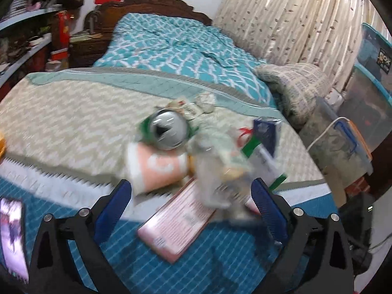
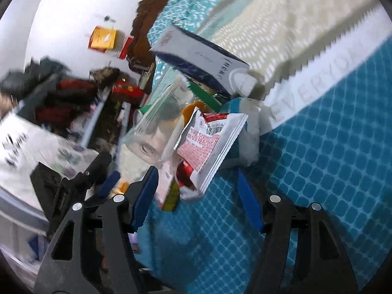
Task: Collect trash
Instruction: 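Grasp the clear plastic bottle with the left tool while the right tool grasps the red-white wrapper, then lift the bottle with the left tool while the right tool lifts the wrapper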
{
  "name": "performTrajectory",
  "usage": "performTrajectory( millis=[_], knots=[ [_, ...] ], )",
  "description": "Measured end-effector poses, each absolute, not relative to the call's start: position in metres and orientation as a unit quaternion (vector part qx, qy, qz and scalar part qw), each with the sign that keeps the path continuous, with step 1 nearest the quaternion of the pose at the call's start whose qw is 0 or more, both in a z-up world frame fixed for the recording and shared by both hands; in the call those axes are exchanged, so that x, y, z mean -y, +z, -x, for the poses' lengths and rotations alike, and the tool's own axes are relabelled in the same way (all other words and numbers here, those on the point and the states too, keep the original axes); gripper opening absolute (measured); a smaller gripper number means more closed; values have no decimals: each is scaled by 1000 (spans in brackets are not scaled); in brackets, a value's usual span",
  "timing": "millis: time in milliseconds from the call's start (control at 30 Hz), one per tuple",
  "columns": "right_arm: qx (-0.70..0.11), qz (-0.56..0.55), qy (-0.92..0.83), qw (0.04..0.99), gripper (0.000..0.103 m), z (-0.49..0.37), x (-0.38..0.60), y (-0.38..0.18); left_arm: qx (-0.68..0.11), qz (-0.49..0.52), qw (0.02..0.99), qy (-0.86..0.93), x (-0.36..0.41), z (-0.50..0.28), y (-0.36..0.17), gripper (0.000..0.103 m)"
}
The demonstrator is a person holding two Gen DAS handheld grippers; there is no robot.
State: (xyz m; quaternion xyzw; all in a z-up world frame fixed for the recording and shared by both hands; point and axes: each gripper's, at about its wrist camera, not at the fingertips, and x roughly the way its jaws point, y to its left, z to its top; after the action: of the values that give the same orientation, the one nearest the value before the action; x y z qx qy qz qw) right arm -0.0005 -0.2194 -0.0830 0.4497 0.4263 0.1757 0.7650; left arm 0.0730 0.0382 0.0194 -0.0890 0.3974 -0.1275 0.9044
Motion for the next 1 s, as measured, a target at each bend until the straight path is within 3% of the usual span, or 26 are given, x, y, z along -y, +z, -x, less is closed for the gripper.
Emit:
performTrajectory(
  millis=[67,200,233,267,300,500,733,1000],
  knots=[
    [-429,-486,179,740,63,-5,223,-91,-402,68,904,-127,-21,-89,19,94],
    [-442,-506,192,715,25,-19,218,-103,-424,21,898,-116,11,-113,4,94],
    [-444,-506,198,712,20,-18,214,-104,-434,7,894,-112,19,-117,-3,90],
    [-444,-501,201,715,20,-19,213,-103,-440,3,891,-115,21,-119,-7,82],
    [-442,-493,203,721,19,-17,212,-101,-447,7,885,-128,22,-119,-12,58],
    [-399,-406,202,797,18,25,231,-67,-398,56,908,-121,-10,-79,-2,59],
    [-366,-350,124,853,18,66,275,-61,-327,33,931,-162,-11,-5,16,59],
    [-386,-350,83,850,18,77,295,-79,-350,-1,920,-176,-6,34,-12,59]
  ],
)
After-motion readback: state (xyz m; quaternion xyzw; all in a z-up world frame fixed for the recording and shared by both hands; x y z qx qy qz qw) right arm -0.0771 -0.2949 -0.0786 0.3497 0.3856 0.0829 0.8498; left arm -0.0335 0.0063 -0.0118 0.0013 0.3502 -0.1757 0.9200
